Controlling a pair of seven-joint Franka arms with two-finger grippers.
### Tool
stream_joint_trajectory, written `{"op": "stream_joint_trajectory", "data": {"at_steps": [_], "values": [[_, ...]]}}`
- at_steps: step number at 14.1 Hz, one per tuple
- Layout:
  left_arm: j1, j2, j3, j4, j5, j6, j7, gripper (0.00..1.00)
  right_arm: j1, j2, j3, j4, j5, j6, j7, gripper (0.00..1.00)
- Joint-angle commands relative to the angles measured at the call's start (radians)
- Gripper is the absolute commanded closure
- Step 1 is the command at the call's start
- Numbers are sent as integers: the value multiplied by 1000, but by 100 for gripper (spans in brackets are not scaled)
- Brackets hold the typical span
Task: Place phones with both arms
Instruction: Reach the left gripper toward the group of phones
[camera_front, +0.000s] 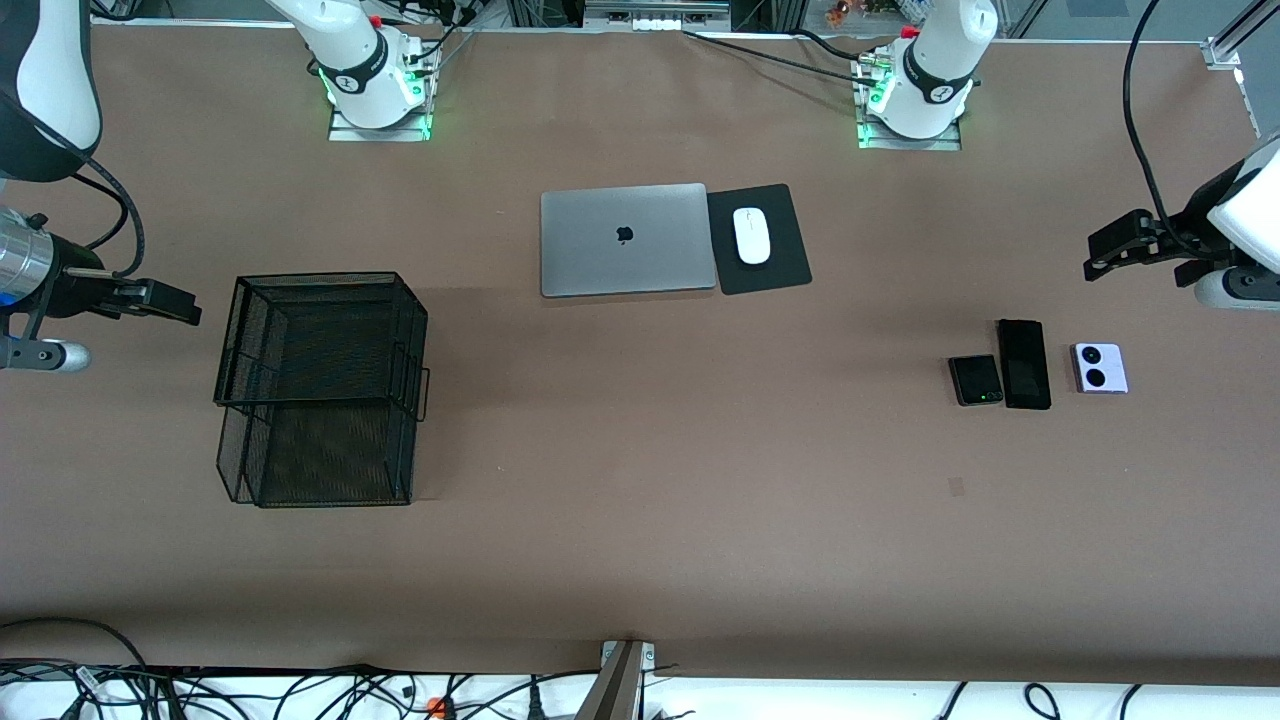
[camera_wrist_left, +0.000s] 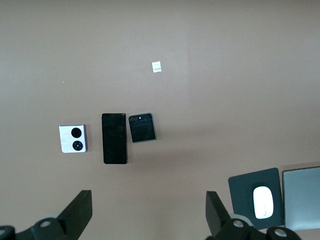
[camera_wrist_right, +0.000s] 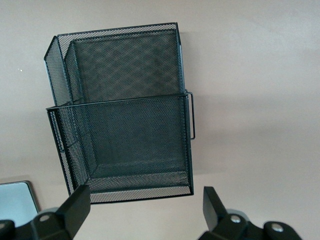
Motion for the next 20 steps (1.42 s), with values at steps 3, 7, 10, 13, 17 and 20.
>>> {"op": "stream_joint_trajectory", "data": {"at_steps": [3,7,10,13,17,20], "values": [[2,-10,4,3,-6,-15,23,0,15,-3,0,44,1,-39,32,0],[2,-8,3,0,-6,-15,23,0,16,-1,1,46,-5,-40,28,0],[6,10,4,-9,-3,-15,23,0,16,-1,1,44,2,-40,22,0],[7,42,3,-46,58,-5,29,0,15,-1,0,43,2,-50,18,0],[29,94,3,-123,62,83,83,0,13,-1,-2,44,4,-51,18,0],[59,93,3,-287,62,285,175,0,10,0,-3,43,6,-53,18,0]]}}
